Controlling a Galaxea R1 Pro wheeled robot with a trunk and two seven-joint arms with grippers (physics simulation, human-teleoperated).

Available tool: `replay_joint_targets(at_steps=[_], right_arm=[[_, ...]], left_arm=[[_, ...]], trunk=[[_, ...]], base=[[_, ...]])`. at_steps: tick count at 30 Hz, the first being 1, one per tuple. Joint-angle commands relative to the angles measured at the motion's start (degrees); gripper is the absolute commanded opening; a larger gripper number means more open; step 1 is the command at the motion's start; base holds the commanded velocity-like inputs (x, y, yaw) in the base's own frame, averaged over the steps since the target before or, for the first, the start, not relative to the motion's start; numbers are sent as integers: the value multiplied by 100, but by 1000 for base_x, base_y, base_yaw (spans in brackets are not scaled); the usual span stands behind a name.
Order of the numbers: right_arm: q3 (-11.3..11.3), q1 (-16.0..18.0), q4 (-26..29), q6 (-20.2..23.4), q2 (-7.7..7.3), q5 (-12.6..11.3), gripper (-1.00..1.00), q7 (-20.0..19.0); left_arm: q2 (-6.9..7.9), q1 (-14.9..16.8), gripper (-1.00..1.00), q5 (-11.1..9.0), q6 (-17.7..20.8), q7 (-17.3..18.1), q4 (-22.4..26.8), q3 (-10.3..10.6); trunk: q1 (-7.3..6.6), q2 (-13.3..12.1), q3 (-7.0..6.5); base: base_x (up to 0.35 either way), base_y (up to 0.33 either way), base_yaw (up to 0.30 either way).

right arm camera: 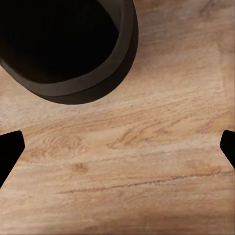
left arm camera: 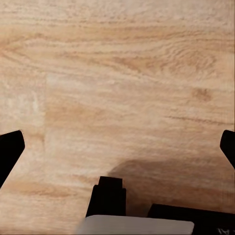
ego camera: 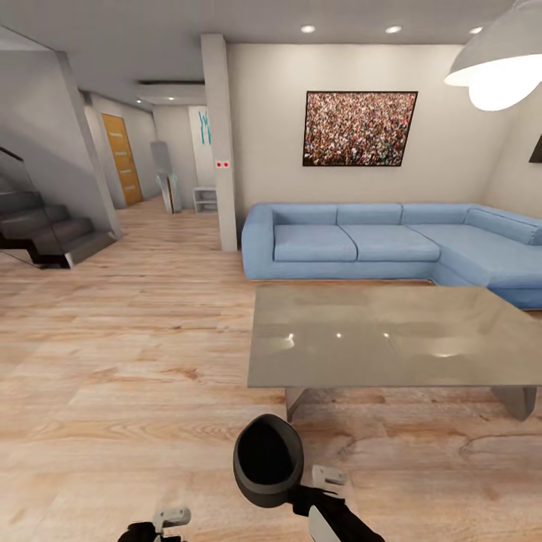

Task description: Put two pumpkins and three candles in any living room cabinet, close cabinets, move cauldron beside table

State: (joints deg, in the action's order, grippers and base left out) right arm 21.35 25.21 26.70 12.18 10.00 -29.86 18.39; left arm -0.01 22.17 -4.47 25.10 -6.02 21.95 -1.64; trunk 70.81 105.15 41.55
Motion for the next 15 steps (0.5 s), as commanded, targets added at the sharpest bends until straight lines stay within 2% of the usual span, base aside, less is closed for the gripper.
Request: replay_joint_targets(at_steps=[1,7,15], right_arm=[[2,-4,-17,-3,0,-1,100,3],[4,-7,-242,-7,0,-1,100,8],[-6,-23,-669,-22,0,-2,100,-5]], left_arm=[[-4,-1,100,2,-154,-9,-134,1],[-5,0,100,-1,-438,-206,-507,-3],[-5,-2,100,-15,-773,-254,-851,14]], trunk=[[-23,-42,-19],[-154,-282,-126],[-330,-603,-270]], base=[[0,0,0],[0,0,0],[0,0,0]])
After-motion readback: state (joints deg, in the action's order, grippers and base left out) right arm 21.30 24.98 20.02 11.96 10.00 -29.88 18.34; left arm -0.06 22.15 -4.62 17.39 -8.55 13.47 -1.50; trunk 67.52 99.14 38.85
